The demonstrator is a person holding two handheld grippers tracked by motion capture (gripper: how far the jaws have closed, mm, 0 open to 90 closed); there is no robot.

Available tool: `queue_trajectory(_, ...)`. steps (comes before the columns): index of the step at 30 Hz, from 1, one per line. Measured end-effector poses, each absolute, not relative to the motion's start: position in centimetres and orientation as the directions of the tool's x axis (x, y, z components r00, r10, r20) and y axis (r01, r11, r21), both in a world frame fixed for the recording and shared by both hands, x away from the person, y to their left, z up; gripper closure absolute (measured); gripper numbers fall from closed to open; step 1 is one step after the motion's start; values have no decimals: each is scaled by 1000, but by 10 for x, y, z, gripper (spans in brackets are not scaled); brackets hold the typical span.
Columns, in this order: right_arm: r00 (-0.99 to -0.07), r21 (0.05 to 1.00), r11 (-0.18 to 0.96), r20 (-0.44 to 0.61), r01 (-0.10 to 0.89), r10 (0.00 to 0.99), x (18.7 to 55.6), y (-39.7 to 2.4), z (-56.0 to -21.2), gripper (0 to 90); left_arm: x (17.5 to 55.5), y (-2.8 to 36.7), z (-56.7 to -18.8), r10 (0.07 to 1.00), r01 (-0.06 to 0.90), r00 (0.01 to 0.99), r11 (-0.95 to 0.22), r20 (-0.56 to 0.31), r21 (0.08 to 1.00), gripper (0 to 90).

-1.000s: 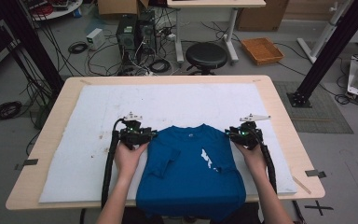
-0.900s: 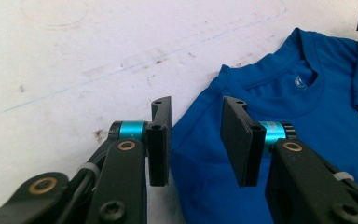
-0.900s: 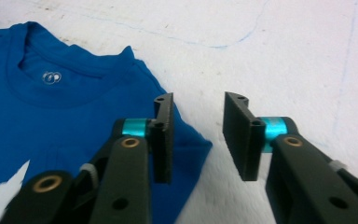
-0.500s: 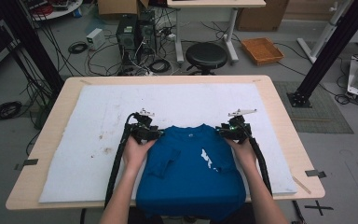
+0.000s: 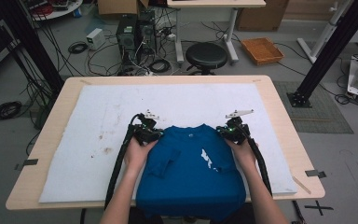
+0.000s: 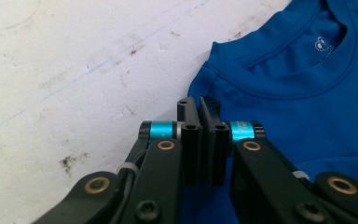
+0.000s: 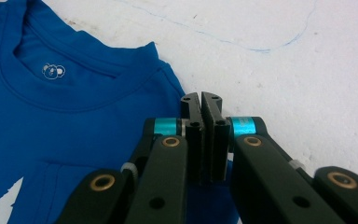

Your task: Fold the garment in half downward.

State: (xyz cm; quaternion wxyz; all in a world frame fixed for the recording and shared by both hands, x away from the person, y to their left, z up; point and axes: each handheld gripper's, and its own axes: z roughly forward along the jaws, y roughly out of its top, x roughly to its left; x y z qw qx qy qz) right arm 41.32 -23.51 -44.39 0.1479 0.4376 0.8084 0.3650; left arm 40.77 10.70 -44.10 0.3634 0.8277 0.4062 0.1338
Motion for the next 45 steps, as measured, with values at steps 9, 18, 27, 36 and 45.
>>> queue_trajectory(9, -561, 743, 295, 128, 601, 818, 419, -242, -441, 887, 415, 112, -438, 784, 570, 616, -372, -81, 732, 880)
queue_trajectory(18, -543, 761, 262, 137, 593, 828, 441, -245, -434, 887, 441, 120, -429, 805, 573, 581, -302, -118, 762, 880)
queue_trajectory(27, -542, 796, 224, 151, 563, 827, 451, -244, -416, 886, 446, 123, -408, 791, 519, 604, -292, -102, 803, 880)
queue_trajectory(36, -572, 834, 187, 177, 519, 801, 424, -249, -403, 886, 420, 132, -399, 761, 453, 640, -261, -107, 852, 879)
queue_trajectory(45, -628, 868, 175, 185, 466, 756, 385, -252, -390, 886, 380, 133, -381, 707, 359, 706, -297, -49, 885, 879)
